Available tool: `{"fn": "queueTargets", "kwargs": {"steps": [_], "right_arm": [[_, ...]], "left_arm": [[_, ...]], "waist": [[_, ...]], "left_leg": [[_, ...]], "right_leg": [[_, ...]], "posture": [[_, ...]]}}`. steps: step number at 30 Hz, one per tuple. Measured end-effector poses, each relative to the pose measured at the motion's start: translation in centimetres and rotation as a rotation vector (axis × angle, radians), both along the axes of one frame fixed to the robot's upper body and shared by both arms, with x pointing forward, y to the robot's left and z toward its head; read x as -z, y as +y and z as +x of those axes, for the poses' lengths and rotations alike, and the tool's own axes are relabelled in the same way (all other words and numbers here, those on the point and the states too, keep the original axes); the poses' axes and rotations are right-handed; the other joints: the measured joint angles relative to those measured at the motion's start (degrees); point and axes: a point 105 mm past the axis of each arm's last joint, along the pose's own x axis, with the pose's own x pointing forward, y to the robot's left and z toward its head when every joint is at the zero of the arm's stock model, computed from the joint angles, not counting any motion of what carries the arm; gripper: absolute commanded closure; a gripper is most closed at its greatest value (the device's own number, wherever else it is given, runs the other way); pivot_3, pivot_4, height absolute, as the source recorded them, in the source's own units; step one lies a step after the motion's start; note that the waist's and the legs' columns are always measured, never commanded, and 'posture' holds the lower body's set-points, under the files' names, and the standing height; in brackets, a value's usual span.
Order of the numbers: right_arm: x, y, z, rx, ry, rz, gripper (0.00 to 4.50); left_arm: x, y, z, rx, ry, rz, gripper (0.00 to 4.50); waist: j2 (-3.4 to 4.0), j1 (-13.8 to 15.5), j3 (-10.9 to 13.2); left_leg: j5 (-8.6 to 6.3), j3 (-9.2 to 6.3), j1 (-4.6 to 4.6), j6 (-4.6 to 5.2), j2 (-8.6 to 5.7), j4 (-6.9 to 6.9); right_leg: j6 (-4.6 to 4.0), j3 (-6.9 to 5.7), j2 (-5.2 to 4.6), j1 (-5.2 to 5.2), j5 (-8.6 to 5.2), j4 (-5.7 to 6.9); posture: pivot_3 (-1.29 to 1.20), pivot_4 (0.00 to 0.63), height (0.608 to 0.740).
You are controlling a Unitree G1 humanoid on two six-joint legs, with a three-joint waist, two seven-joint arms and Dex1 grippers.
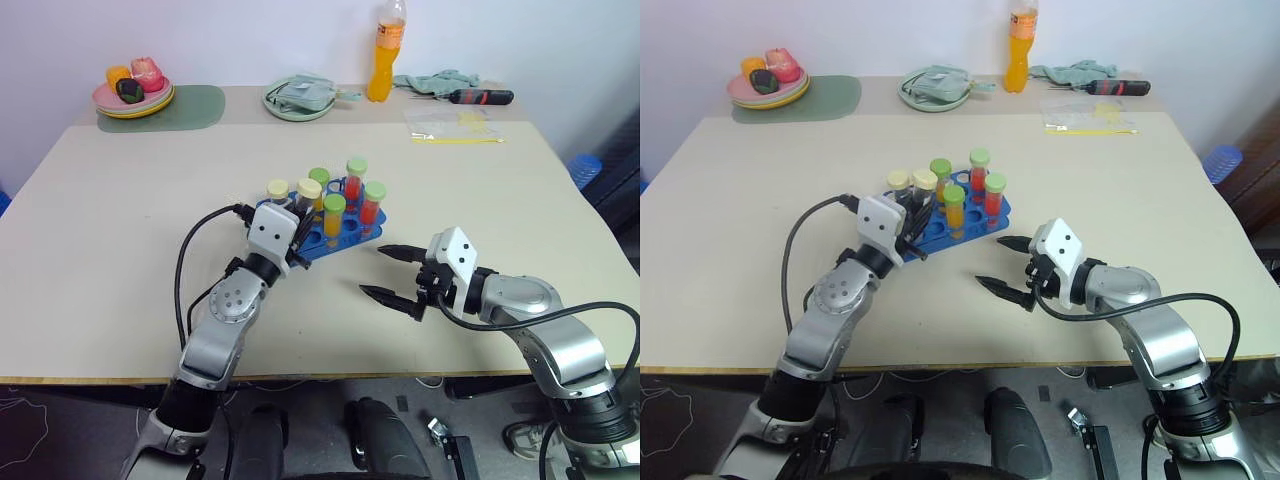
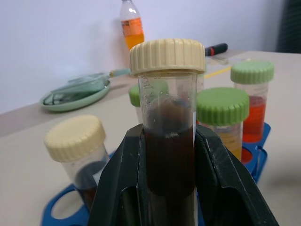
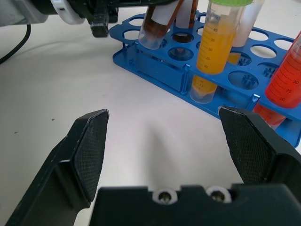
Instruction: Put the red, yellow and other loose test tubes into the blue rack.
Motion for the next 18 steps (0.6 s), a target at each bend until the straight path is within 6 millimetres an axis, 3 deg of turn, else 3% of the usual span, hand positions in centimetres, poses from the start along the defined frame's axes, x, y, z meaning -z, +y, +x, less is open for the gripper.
{"fn": "queueTargets", "kwargs": {"steps": [18], "right_arm": [[-0.04,0.08,-0.02,-0.001,0.010,0.012,0.34]], "left_arm": [[0.73,-0.56,0.67,0.019,-0.059,-0.015,3.61]], "waist": [[0.02,0.1,0.0]], "left_leg": [[0.00,-0.02,0.07,0.00,-0.01,0.01]], "right_leg": [[0.00,-0.03,-0.01,0.12,0.00,-0.01]], "posture": [[0.00,0.150,0.740]]}}
